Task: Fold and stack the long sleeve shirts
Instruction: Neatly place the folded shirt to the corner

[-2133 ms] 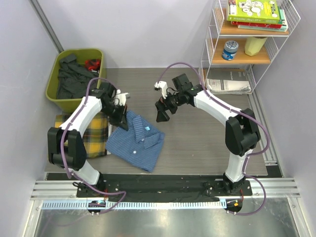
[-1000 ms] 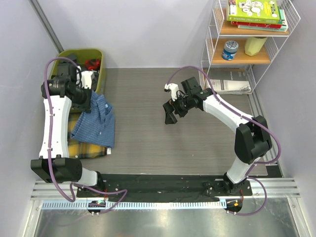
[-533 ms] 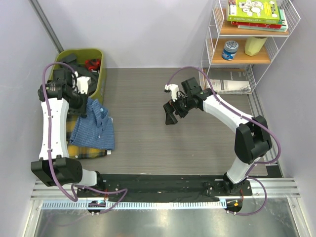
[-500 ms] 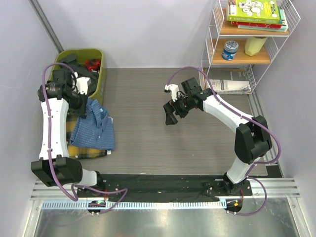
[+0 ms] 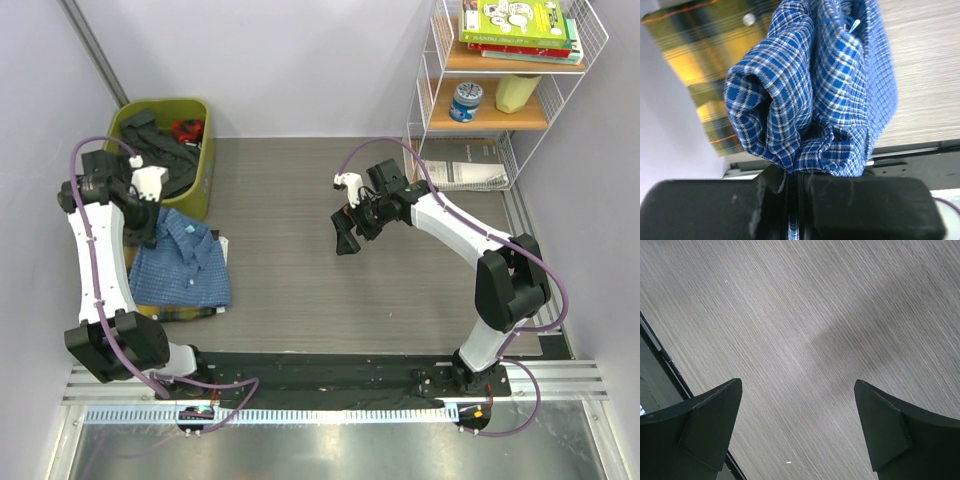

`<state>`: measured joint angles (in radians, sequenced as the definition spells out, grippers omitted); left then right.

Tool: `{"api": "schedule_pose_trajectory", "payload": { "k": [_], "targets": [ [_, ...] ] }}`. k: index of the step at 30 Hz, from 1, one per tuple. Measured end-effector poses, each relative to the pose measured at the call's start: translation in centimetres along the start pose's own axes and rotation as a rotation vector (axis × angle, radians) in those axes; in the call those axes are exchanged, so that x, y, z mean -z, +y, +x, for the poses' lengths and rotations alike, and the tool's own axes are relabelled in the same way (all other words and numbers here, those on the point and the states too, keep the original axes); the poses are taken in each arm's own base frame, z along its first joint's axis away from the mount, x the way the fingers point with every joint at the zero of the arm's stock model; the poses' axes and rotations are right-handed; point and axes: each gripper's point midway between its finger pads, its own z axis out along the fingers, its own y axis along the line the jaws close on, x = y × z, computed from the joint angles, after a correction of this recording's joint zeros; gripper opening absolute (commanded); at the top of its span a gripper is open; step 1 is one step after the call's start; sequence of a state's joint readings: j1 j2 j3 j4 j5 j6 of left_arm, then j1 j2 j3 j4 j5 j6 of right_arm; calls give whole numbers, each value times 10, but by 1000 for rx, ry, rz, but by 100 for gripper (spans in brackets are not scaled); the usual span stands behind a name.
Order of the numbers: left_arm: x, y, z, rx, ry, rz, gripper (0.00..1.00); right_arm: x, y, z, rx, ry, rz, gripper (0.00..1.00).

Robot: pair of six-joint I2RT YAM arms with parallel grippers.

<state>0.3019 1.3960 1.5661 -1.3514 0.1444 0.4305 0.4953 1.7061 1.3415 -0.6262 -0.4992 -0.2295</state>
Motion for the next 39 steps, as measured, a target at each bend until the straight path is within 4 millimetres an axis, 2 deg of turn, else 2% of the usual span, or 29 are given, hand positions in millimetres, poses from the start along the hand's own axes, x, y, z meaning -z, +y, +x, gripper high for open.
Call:
{"api": "schedule_pose_trajectory", "payload": {
  "k": [4,8,13,21,28,39],
  "targets": [
    [-3,16,7,-29,18,-9,0,-1,0,1,-2,2,-1,100],
    [-16,16,14,-90,58,25,0,-1,0,1,-3,5,-1,100],
    [-35,17,38,-141,130,77,0,-1,0,2,-5,8,-2,100],
    [-51,43,57,-171,123,79,0,-1,0,5,-7,19,-4,100],
    [-72,69,58,-189,101,92,0,0,1,8,-13,29,-6,100],
    [-110,99,51,-285,116,83,0,0,2,9,-16,35,-7,100]
  ]
}}
